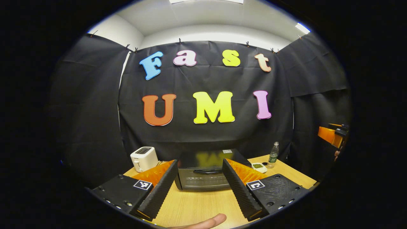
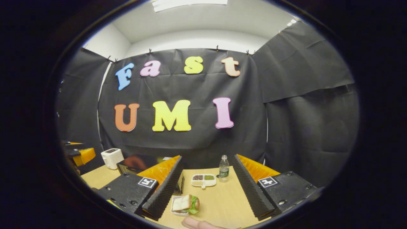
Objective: Open the electric oven with the left hand, put the food in, and close the electric oven.
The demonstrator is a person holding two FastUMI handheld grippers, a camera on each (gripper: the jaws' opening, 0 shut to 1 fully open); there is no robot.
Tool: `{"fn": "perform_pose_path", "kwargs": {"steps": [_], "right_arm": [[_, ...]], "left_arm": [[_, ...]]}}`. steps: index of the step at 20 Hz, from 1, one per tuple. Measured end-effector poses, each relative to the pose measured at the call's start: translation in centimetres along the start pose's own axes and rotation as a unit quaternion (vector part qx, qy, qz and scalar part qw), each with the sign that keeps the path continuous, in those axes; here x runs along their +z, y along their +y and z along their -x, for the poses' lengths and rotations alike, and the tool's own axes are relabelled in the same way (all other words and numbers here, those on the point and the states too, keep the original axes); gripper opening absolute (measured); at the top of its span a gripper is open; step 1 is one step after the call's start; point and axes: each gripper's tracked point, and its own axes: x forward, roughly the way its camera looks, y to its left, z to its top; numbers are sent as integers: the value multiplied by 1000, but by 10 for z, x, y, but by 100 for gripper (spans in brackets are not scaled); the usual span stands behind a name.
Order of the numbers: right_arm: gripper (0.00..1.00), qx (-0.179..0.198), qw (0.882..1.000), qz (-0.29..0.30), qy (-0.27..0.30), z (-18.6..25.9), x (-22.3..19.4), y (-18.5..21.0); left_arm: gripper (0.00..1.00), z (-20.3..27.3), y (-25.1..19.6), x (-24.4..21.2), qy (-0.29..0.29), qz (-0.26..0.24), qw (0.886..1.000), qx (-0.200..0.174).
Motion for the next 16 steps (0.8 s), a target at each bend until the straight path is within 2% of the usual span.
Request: {"fn": "perform_pose_path", "kwargs": {"steps": [1, 2, 3, 4, 5, 6, 7, 9, 10, 11, 15, 16], "right_arm": [[93, -2, 1000, 1, 2, -2, -3, -2], [100, -3, 1000, 1, 5, -3, -5, -3], [93, -3, 1000, 0, 7, -4, -6, -4], [93, -4, 1000, -2, 10, -6, -8, -5], [100, -4, 1000, -3, 12, -8, -11, -6], [100, -3, 1000, -2, 14, -10, -13, -6], [100, -4, 1000, -1, 17, -12, -15, -7], [100, -7, 1000, -1, 20, -14, -18, -10], [93, -7, 1000, -4, 23, -14, -19, -11], [100, -4, 1000, -6, 24, -14, -20, -11], [100, 0, 1000, -6, 20, -11, -19, -16], [93, -2, 1000, -4, 19, -11, -19, -19]], "left_arm": [[92, -7, 1, -2, 1, -3, 1000, 2], [92, -16, 2, -3, 6, -7, 1000, 4], [92, -26, 1, -8, 15, -11, 1000, 3], [92, -36, -4, -14, 28, -15, 999, -1], [92, -47, -8, -19, 37, -19, 999, -7], [82, -58, -13, -22, 45, -21, 999, -14], [93, -68, -18, -29, 56, -24, 998, -23], [94, -89, -27, -43, 80, -29, 996, -36], [95, -98, -30, -53, 98, -28, 994, -37], [95, -110, -32, -62, 116, -29, 992, -40], [96, -154, -37, -92, 168, -34, 984, -40], [96, -165, -38, -98, 178, -32, 983, -39]]}}
